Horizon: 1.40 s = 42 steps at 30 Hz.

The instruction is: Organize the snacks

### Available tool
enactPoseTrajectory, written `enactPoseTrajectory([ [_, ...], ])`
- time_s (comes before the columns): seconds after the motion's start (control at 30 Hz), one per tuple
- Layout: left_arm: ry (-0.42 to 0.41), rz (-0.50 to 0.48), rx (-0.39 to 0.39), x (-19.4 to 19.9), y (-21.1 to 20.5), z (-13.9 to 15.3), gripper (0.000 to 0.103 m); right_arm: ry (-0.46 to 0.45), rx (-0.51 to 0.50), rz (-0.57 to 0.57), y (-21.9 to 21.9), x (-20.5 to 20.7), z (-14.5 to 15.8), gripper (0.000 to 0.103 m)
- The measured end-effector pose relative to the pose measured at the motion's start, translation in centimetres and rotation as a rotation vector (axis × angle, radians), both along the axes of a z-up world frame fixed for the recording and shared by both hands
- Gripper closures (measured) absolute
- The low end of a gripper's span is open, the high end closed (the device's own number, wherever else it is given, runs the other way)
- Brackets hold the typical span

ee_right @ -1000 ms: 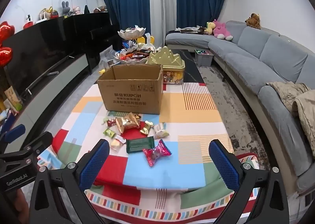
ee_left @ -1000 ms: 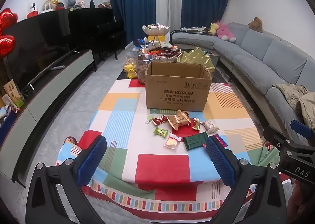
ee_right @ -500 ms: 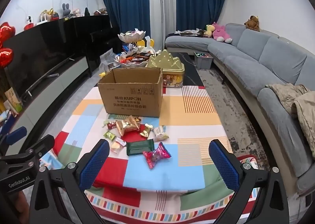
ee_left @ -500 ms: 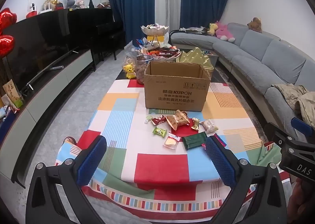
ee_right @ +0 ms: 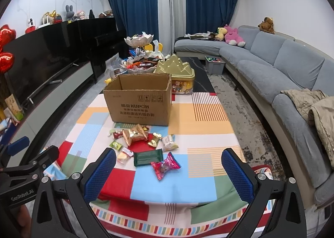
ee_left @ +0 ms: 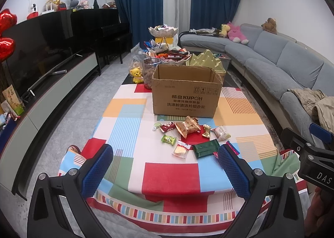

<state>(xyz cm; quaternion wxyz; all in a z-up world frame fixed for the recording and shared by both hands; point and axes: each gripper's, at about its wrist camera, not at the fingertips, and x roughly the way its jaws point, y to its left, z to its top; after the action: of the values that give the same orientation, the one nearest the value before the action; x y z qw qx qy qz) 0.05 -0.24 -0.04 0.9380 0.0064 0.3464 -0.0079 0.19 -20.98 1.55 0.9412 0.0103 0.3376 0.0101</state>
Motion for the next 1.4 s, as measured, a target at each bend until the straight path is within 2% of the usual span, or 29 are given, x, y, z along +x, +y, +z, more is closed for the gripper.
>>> enactPoseTrajectory([
  [1.4,-0.001,0.000,0.002,-0.03,0.05,0.00,0.001,-0.007,0.002,-0.006,-0.36,0.07,0.67,0.001],
])
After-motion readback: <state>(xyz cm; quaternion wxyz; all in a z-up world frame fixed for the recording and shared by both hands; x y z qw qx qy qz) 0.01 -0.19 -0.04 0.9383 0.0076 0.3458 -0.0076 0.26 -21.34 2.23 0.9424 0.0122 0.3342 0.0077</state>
